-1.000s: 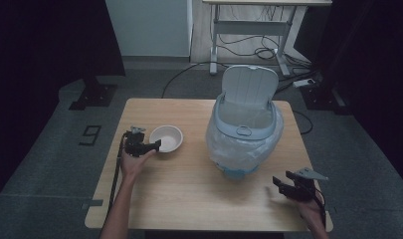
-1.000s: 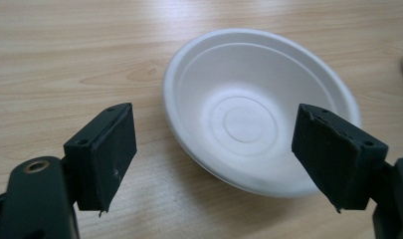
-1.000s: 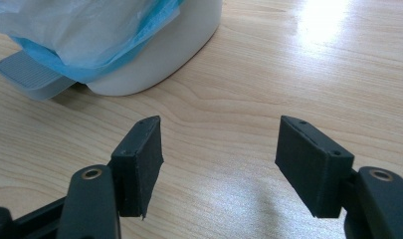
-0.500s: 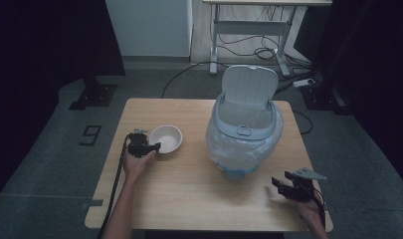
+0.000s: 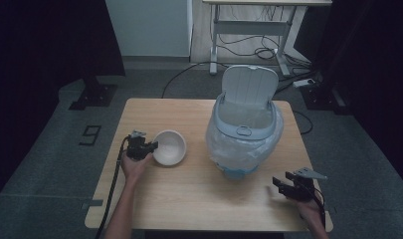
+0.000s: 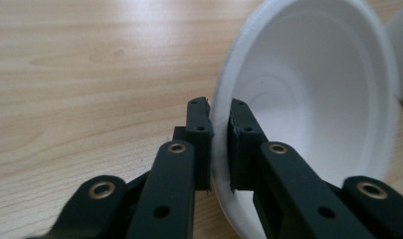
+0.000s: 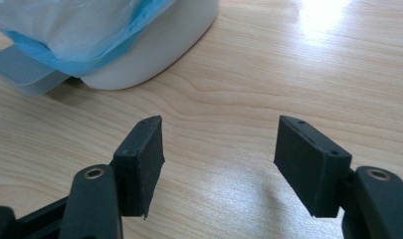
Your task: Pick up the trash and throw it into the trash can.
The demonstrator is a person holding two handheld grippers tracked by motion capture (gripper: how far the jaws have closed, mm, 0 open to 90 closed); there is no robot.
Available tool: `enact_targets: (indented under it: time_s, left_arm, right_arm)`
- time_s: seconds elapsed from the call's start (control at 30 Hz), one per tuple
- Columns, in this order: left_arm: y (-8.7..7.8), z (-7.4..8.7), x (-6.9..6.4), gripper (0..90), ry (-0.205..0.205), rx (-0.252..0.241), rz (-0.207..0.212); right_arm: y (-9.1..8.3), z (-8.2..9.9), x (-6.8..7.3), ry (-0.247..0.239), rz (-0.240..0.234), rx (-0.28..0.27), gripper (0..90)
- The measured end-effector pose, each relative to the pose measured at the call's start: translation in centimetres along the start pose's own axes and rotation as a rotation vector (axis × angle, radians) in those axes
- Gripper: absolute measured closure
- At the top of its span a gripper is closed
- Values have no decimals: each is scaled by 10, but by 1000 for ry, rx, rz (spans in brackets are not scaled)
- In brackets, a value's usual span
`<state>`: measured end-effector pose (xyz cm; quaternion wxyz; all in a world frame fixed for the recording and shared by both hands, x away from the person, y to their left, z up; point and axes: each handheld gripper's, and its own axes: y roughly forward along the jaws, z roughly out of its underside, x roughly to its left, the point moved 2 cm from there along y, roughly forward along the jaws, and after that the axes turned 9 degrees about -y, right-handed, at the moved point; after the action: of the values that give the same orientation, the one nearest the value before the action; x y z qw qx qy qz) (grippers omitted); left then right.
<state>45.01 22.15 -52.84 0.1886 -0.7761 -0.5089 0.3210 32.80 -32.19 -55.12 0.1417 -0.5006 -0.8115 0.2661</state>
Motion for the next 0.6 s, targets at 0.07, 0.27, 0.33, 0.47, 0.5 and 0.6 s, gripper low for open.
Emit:
enact_targets:
  time_s: [0.07,0.27,0.33,0.47,0.5,0.6]
  left_arm:
    - [-6,-1,-3,829,23,-10,-4]
    - [-20,-3,-8,836,36,-29,31]
    - [-24,-4,-9,836,34,-41,47]
    - [-35,-5,-14,836,31,-74,76]
    - [-39,-6,-15,836,33,-83,85]
    - [-50,-6,-20,836,52,-106,95]
  right_arm:
    - [-1,0,-1,11,-1,-5,356]
    - [0,-1,0,15,0,-7,359]
    - [0,0,0,14,1,-5,359]
    - [-1,0,-1,16,-1,-13,363]
    - [-2,-1,-1,16,-1,-14,364]
    - [-2,0,-1,14,-2,-14,367]
